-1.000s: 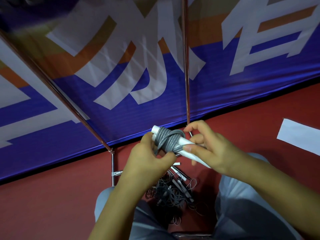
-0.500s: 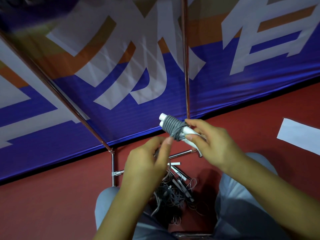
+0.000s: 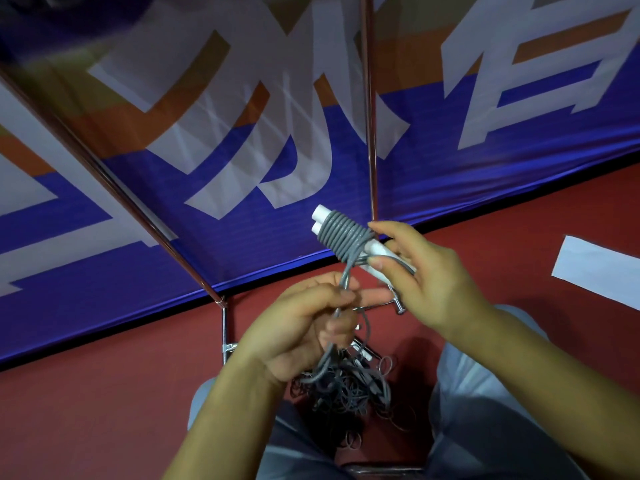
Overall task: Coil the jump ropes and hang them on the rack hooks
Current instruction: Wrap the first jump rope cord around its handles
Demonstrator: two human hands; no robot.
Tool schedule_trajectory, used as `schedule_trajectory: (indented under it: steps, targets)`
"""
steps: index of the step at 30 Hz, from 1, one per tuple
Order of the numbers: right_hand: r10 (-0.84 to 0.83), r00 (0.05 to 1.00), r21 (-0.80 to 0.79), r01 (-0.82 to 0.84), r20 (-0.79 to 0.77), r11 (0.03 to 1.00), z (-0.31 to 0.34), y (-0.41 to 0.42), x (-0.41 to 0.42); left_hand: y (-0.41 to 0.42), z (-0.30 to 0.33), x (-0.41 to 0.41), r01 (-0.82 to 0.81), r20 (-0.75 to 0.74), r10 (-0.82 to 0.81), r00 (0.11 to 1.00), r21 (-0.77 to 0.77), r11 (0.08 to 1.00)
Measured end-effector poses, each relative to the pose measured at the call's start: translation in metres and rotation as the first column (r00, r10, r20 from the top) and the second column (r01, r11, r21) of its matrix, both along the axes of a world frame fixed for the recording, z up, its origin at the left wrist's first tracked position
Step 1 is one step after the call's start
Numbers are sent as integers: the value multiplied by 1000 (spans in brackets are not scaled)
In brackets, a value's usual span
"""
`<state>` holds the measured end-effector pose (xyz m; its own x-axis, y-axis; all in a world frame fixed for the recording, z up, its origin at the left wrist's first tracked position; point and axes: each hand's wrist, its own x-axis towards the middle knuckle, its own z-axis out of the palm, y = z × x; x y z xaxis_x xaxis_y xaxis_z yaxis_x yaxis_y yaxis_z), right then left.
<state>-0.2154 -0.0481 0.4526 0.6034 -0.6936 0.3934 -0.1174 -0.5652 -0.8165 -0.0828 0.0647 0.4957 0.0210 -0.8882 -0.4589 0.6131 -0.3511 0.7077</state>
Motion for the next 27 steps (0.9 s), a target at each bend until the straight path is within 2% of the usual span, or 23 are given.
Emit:
schedule_trajectory:
  steps: [3, 7, 10, 11, 12, 13, 14, 15, 16, 17, 18, 19, 21, 22, 23, 24, 25, 27]
  targets:
    - [48, 999, 3, -48, 17, 999, 1, 1, -1, -6, -2, 3, 156, -3, -156, 988, -1, 988]
    - [51, 997, 36, -53, 57, 998, 1, 2, 1, -8, -2, -3, 43, 41, -43, 998, 2, 999]
    - [26, 996, 15, -28, 88, 999, 3, 6, 4, -7, 1, -6, -31, -17, 31, 999, -21, 999]
    - [21, 994, 40, -26, 106, 999, 4, 7, 4, -6, 3, -5, -52, 16, 53, 998, -45, 998]
    - [20, 992, 82, -30, 121, 996, 5, 8, 5, -5, 3, -5, -77, 118, 84, 989, -65, 995]
    - [22, 991, 131, -39, 132, 991, 6, 8, 5, -4, 3, -5, -101, 286, 123, 950, -90, 991]
    - [32, 989, 188, -58, 141, 980, 8, 8, 6, -3, 3, -5, -123, 486, 171, 857, -128, 984]
    - [44, 987, 258, -84, 157, 963, 10, 8, 7, -2, 2, -6, -140, 674, 218, 706, -170, 976]
    - [55, 981, 338, -116, 184, 934, 12, 9, 9, -2, -1, -7, -133, 816, 255, 519, -217, 967]
    - [57, 976, 413, -142, 211, 899, 14, 9, 10, -1, -4, -8, -107, 899, 277, 340, -256, 961]
    - [56, 972, 472, -161, 229, 867, 16, 10, 12, 0, -6, -8, -83, 932, 301, 200, -290, 953]
    - [56, 969, 510, -174, 239, 842, 17, 10, 13, 0, -8, -9, -70, 936, 332, 114, -326, 943]
    - [54, 965, 551, -192, 256, 812, 19, 10, 15, 0, -12, -6, -86, 919, 393, 23, -390, 917]
    - [46, 963, 564, -194, 266, 803, 19, 10, 15, -1, -13, -5, -120, 913, 408, 22, -402, 907]
    - [31, 960, 579, -192, 277, 792, 19, 10, 16, -1, -12, -5, -174, 908, 412, 73, -396, 902]
    - [11, 957, 599, -190, 289, 778, 20, 11, 17, -1, -10, -5, -237, 890, 419, 180, -374, 896]
    - [-6, 954, 616, -189, 301, 764, 20, 11, 17, -2, -7, -6, -290, 844, 427, 326, -340, 895]
    - [-24, 947, 626, -192, 319, 755, 20, 11, 18, -3, -2, -7, -313, 709, 389, 588, -244, 918]
